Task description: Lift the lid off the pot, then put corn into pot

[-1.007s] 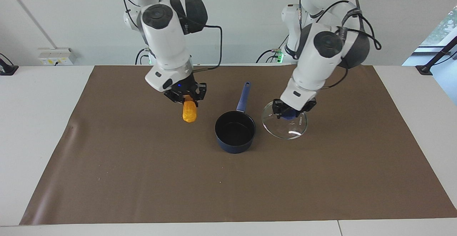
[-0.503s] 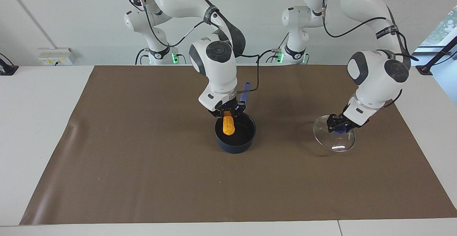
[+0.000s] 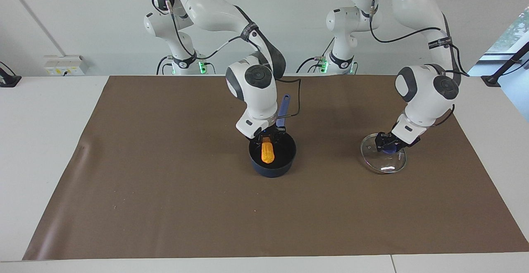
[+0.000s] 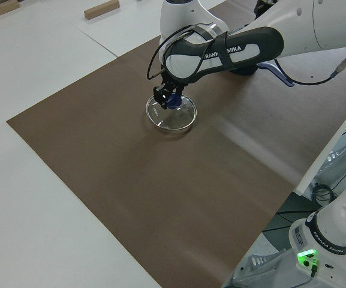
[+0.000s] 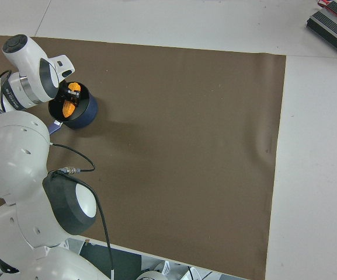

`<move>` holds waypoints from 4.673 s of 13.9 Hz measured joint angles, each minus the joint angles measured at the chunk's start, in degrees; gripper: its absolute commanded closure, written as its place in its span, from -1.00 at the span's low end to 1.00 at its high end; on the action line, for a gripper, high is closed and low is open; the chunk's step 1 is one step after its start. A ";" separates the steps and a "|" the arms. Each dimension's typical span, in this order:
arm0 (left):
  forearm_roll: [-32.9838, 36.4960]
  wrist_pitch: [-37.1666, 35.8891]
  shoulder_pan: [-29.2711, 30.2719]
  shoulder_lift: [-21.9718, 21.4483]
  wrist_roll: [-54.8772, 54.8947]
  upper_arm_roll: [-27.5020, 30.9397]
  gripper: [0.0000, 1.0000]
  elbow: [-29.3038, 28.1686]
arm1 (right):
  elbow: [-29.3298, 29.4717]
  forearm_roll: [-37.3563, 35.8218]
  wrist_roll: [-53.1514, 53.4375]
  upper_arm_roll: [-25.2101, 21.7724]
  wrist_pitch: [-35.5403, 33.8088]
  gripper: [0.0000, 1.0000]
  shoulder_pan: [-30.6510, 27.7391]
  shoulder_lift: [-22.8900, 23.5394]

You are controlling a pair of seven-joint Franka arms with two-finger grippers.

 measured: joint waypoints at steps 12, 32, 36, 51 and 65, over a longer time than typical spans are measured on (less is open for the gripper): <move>-0.05 -16.25 -3.58 -7.81 -6.48 -1.53 -1.00 9.96 | 2.25 -2.31 0.00 -0.41 -0.80 -1.00 1.29 -0.85; -0.05 -36.70 -4.17 -15.97 -10.79 -0.17 -1.00 16.95 | -0.90 -5.07 -26.64 -2.49 -36.92 -1.00 -28.25 -28.14; 0.15 -36.70 -4.17 -15.70 -10.61 -0.07 -1.00 17.16 | -3.83 -8.28 -26.72 -2.78 -35.75 -1.00 -28.17 -30.36; 1.86 -36.72 -1.17 -15.70 -8.38 -1.72 -1.00 17.34 | -4.11 -8.65 -27.76 0.63 -35.49 -1.00 -34.42 -30.17; 1.88 -30.05 -0.03 -15.97 -7.37 -1.61 -1.00 12.27 | -4.02 -8.50 -27.78 0.86 -35.49 -1.00 -34.55 -30.19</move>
